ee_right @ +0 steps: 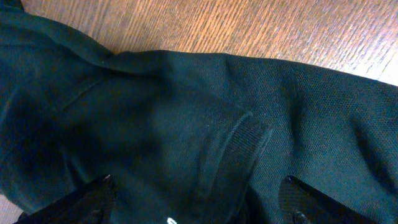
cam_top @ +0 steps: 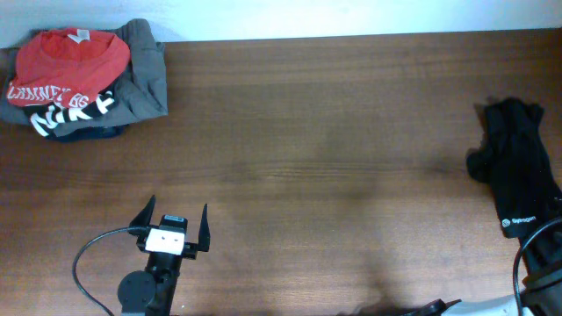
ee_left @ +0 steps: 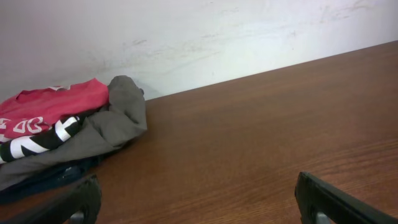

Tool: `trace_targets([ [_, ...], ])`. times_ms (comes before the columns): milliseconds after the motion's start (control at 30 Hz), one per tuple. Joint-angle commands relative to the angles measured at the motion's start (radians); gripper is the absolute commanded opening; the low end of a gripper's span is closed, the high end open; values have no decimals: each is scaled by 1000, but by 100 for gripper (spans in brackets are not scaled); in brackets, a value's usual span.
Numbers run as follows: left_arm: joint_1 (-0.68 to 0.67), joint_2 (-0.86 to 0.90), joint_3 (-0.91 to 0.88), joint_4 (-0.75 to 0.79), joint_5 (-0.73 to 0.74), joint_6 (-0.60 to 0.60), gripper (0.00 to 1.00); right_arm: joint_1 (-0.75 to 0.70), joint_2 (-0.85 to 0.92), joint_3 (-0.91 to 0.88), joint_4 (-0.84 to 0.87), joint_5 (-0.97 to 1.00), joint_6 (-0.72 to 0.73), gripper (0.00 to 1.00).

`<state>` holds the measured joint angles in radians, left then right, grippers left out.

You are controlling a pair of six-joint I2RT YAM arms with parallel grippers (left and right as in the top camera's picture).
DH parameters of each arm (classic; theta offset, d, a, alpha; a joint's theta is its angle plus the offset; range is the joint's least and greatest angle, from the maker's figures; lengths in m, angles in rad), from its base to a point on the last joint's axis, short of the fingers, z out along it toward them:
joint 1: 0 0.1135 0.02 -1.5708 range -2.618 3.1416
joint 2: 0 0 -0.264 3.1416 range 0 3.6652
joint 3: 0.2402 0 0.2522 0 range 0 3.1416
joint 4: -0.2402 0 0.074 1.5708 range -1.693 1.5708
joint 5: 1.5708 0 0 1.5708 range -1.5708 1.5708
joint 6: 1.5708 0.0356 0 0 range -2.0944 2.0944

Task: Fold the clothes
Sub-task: 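Open the right gripper and reach toward the black garment at right, then grasp the black garment edge with the right gripper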

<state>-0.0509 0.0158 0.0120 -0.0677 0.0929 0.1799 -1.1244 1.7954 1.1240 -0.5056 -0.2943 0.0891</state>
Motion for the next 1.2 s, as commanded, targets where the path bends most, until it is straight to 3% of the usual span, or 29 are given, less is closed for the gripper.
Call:
trace_targets([
  [0,6,-4,-3,-5,-4,9,99,-2,18,9,6,-12,-11,88],
  [233,6,-4,-3,-5,-4,9,99,-2,51,9,27,-13,-11,84],
  [533,6,-4,-3,-5,-5,9,99,-2,51,10,47,-13,-11,61],
  [667,6,-4,-3,-5,-4,9,99,-2,52,8,47,-12,-11,63],
  [733,6,-4,-3,-5,-4,9,99,-2,53,5,50,-12,-11,69],
  [1000,6,-4,-3,-5,-4,9,99,-2,75,4,69,-9,-11,68],
  [1167,6,-4,-3,-5,-4,9,99,-2,76,4,80,-10,-11,50],
])
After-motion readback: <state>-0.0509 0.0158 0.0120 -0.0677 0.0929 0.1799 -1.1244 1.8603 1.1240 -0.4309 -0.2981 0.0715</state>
